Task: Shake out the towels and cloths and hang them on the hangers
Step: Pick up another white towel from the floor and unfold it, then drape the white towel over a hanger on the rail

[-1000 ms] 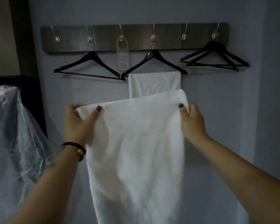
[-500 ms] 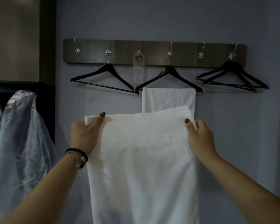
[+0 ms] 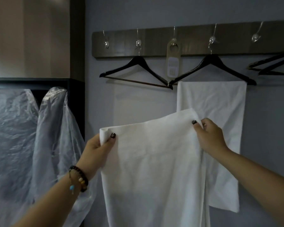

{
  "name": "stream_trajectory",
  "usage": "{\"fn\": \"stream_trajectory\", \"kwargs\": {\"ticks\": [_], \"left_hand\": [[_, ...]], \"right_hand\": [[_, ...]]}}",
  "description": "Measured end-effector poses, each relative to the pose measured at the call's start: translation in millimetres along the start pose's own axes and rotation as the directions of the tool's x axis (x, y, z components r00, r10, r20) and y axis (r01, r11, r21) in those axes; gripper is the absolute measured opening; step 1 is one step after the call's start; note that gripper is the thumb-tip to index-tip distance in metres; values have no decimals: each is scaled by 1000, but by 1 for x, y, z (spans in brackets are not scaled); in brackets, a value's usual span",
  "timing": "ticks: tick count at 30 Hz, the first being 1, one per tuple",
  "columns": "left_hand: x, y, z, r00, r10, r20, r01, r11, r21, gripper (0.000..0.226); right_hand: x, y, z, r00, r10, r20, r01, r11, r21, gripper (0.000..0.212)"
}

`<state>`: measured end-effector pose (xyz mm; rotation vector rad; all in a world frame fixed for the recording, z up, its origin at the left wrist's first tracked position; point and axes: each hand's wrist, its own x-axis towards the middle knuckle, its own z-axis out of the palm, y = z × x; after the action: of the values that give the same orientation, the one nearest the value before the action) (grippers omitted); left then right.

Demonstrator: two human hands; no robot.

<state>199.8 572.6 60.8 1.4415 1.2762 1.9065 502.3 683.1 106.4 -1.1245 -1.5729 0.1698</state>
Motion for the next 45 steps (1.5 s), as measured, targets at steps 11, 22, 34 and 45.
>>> {"fn": "stream_trajectory", "kwargs": {"ticks": [11,22,34,45], "left_hand": [[83,10,45,919,328,-217,-291,938,187,28],[147,-6,21,892,371,-259,-287,907,309,22],[234,-3,-42,920,319,-229,-285,943,171,22],[257,-25,-87,942,280,-185,-272,960,72,24]], "right_hand": [[73,58,38,946,71,318,-130,977,171,20],[137,48,117,855,-73,513,19,994,110,17],[294,-82,185,878,-459,-134,423,876,-233,29],[346,-69,225,970,-232,-76,151,815,-559,52]]}}
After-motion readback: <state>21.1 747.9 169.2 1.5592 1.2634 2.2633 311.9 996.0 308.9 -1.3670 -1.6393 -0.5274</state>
